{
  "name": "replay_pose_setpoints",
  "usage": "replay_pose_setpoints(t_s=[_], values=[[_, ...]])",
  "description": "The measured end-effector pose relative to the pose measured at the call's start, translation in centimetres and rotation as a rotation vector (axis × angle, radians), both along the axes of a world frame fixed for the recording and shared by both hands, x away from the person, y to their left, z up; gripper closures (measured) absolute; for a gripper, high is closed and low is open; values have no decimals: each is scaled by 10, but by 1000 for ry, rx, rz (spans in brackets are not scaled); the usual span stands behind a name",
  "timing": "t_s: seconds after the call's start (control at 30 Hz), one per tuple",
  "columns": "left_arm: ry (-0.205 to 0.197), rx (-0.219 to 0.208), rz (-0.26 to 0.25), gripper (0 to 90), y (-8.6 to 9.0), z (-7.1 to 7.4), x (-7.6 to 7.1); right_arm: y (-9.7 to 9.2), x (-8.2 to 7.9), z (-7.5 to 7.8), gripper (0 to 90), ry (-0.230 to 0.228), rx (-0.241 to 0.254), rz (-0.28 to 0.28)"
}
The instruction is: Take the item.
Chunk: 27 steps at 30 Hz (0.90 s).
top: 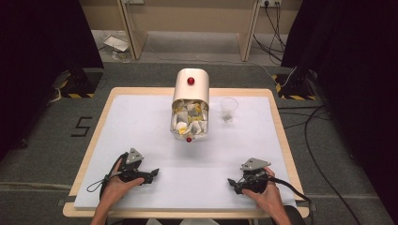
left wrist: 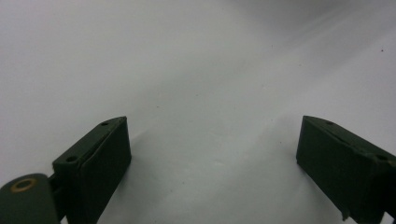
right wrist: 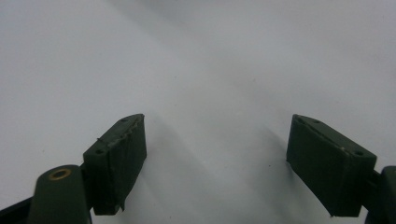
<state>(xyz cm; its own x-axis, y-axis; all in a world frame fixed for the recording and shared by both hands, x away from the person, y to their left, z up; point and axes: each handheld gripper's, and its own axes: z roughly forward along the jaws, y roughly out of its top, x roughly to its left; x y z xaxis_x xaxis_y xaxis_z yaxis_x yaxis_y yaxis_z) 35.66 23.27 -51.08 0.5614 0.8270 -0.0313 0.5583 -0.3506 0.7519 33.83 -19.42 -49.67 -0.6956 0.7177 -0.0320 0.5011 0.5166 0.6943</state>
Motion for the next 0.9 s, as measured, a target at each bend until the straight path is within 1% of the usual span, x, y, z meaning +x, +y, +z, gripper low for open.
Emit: replay_pose_setpoints(t_s=[0.2,0.37,0.57,0.7,0.83,0.9], values=[[0,0,0,92,0,0,0,1,-4,-1,207,3,9,3],[0,0,0,92,0,0,0,0,-8,-1,206,3,7,13],[0,0,0,92,0,0,0,0,-12,-2,208,-18,8,33],[-1,1,0,92,0,0,0,-3,-12,-3,207,-2,36,32],[-1,1,0,92,0,0,0,-5,-15,-6,197,-18,50,42],[-1,1,0,92,0,0,0,-6,-16,-6,159,-12,53,60]])
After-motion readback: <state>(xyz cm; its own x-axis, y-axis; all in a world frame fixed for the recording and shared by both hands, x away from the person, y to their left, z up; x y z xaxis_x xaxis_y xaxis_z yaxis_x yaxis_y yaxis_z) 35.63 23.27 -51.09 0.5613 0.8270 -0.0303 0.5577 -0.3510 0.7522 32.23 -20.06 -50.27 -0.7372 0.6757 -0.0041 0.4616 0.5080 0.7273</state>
